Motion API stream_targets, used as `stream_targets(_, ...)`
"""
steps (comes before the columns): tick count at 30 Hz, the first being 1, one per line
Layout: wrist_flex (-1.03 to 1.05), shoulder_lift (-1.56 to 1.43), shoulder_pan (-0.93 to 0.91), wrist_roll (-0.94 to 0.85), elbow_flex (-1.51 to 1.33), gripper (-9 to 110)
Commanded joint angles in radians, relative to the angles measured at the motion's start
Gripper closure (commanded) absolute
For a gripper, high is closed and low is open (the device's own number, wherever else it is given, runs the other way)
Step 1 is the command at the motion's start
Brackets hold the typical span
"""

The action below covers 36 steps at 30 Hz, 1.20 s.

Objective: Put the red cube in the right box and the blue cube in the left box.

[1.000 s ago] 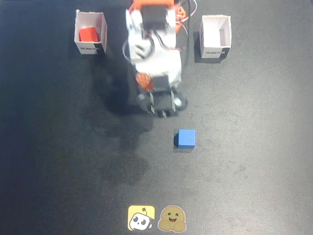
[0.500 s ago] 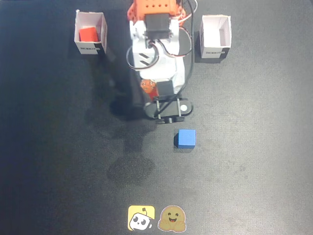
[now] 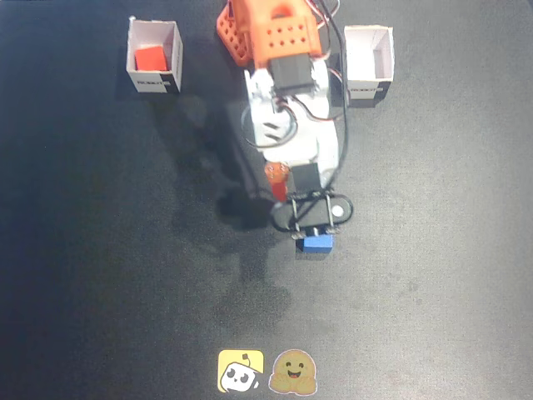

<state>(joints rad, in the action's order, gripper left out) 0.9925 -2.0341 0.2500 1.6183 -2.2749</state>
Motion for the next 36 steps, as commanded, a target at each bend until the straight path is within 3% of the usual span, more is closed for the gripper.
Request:
stream_targets(1, -0.026, 0.011, 0.023, 0.018, 0.074, 89)
stream_targets(17, -0.222, 0.256, 0.086, 0.098, 0.146, 81)
stream_targets(36, -0.287, 0.348, 0.098, 0.123, 0.149, 80)
